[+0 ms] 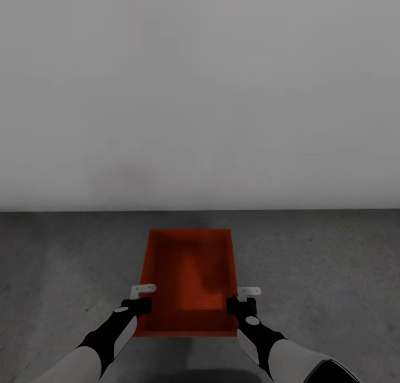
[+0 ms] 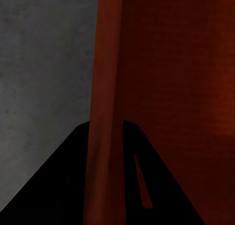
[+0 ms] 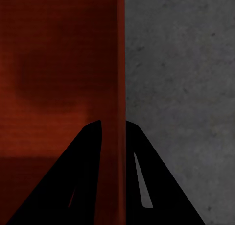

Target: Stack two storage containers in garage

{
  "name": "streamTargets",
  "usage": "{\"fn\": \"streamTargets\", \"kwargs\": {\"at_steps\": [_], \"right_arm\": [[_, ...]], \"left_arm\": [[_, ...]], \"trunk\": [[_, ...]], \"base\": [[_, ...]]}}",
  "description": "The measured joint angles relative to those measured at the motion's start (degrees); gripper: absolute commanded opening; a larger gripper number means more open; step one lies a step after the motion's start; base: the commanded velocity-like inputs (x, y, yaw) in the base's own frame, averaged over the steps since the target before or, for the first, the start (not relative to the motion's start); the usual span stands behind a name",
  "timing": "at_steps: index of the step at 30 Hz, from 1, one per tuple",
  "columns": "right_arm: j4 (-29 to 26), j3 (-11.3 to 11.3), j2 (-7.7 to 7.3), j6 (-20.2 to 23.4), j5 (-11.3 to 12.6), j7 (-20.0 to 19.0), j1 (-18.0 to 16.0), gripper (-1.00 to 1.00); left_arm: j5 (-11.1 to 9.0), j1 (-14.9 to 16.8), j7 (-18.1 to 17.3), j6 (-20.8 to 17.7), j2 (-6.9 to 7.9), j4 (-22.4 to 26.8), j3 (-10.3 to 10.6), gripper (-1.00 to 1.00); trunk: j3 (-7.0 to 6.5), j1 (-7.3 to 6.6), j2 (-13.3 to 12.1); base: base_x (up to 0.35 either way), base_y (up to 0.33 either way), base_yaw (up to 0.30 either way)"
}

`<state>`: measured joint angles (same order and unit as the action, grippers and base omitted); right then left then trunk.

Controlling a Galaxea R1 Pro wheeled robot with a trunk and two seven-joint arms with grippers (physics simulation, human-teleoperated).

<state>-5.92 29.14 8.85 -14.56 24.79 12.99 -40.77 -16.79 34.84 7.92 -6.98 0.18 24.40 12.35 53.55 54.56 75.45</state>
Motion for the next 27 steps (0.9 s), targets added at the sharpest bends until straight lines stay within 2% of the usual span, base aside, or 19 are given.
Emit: {"fn": "streamTargets", "kwargs": {"at_steps": [14,27], "right_arm": [[0.0,0.0,-0.02,0.0,0.0,0.0,0.0,-1.0],[0.0,0.0,-0.02,0.0,0.0,0.0,0.0,-1.0]], "left_arm": [[-0.1,0.0,0.0,0.0,0.0,0.0,0.1,-1.0],[0.0,0.0,0.0,0.0,0.0,0.0,0.1,-1.0]], "trunk": [[0.0,0.0,0.0],[2.33,2.85,5.2]], "base": [[0.0,0.0,0.0],[0.0,0.0,0.0]]}}
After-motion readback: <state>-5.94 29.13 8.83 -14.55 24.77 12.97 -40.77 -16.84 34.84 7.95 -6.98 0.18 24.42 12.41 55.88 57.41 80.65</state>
